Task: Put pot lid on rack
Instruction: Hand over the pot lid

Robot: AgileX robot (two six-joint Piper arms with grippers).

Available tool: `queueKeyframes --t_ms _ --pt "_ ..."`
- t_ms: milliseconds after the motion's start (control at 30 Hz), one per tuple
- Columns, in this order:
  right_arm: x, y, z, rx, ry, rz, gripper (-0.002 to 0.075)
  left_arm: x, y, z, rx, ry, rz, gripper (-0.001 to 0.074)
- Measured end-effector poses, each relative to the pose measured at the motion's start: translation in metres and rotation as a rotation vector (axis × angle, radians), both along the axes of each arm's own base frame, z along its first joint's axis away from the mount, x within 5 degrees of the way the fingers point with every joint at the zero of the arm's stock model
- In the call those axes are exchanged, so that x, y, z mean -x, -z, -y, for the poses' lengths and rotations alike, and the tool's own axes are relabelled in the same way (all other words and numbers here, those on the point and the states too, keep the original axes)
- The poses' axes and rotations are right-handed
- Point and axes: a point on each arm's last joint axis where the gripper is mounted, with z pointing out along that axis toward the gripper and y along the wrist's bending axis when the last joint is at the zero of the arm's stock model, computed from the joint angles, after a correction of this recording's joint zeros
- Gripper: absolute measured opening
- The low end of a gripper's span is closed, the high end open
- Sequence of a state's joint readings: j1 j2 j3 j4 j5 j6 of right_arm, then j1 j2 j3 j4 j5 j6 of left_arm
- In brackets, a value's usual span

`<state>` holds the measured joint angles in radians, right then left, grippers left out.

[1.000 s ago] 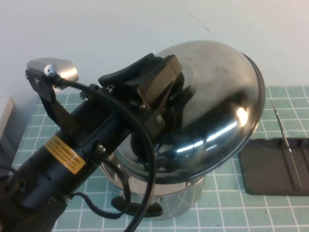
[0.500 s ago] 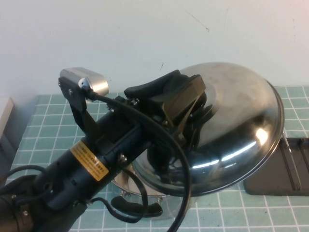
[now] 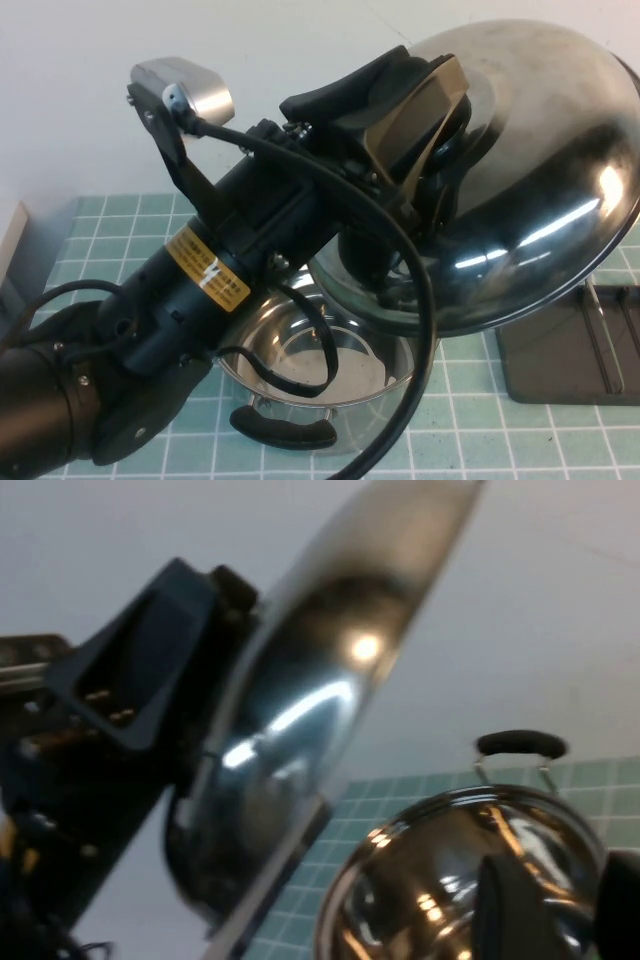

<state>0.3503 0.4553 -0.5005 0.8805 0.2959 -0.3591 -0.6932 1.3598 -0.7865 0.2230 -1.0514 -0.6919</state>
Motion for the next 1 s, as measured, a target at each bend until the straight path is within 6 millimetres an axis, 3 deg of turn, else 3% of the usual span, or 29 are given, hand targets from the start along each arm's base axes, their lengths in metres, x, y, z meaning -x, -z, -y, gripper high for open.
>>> queueKeyframes --t_ms 200,333,833,933,1000 --pt "-0.018 -0.017 -0.022 -0.115 -0.135 -0.044 0.0437 0.000 0.000 0.000 -0.003 0.002 0.004 0.0318" --pt "-0.025 -0.022 -0.028 -0.227 -0.172 -0.055 0.0503 0.000 0.000 0.001 -0.011 0.001 -0.001 0.0318" --pt "-0.065 -0.013 -0.056 -0.205 -0.277 -0.152 0.0510 0.010 0.007 0.011 -0.114 0.145 0.010 0.0318" --pt "-0.075 -0.018 -0.061 -0.162 -0.295 -0.118 0.0439 0.010 0.010 0.012 -0.151 0.158 -0.010 0.0318" --pt "-0.079 -0.021 -0.063 -0.127 -0.304 -0.082 0.0332 0.007 0.014 0.012 -0.184 0.139 -0.047 0.0318"
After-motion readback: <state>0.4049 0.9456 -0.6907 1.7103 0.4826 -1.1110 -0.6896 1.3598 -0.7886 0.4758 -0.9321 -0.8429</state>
